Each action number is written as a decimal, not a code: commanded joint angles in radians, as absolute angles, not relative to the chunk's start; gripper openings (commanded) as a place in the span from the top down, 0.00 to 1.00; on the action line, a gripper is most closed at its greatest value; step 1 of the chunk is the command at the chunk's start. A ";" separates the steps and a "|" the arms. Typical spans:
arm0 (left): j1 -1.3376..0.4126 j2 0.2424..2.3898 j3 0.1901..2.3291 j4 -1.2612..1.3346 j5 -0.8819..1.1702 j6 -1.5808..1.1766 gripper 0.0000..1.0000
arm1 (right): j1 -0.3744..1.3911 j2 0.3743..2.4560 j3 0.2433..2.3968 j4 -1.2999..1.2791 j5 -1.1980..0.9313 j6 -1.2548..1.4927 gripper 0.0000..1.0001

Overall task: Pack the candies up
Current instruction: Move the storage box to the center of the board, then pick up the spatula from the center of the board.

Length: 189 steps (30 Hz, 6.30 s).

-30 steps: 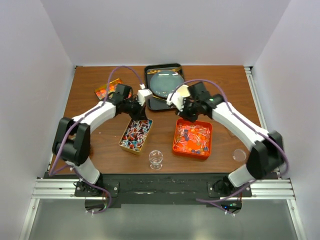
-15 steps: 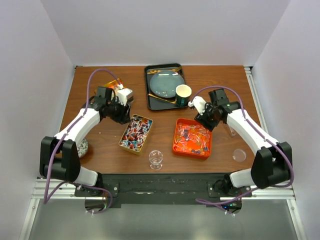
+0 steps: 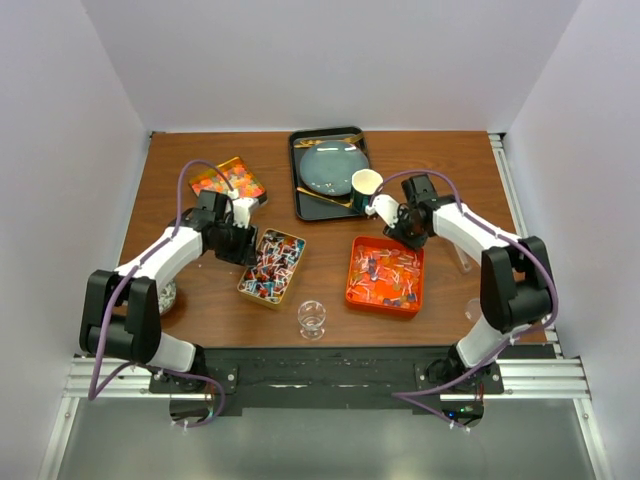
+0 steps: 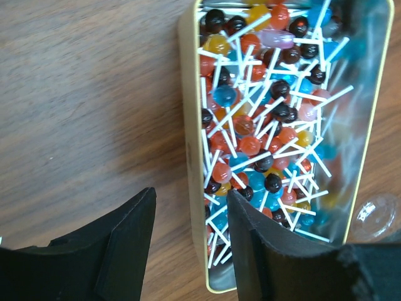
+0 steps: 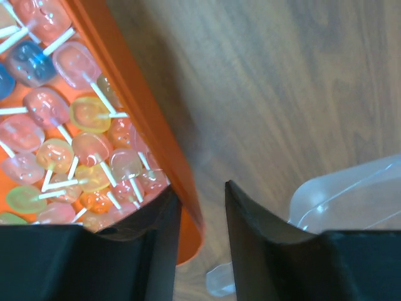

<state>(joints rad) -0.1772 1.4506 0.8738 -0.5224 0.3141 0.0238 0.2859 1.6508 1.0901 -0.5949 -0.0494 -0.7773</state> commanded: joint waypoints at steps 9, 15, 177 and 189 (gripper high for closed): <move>-0.173 1.479 0.867 -0.508 0.394 -0.046 0.53 | 0.256 1.839 1.319 -0.448 0.014 -0.812 0.77; -0.173 1.517 0.883 -0.480 0.471 -0.060 0.60 | 0.230 1.882 1.404 -0.451 0.011 -0.761 0.76; -0.416 1.795 1.278 0.569 1.402 -0.793 1.00 | 0.437 1.111 1.253 -0.844 -0.397 -0.890 0.60; -0.362 1.760 1.296 0.246 1.211 -0.536 0.54 | 0.427 1.166 1.325 -0.925 -0.341 -0.977 1.00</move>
<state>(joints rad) -0.4126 1.8145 1.2514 0.4576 1.2991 -0.7113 0.4416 1.1370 1.2655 -0.8257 -0.4007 -0.8783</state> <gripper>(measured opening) 0.347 0.331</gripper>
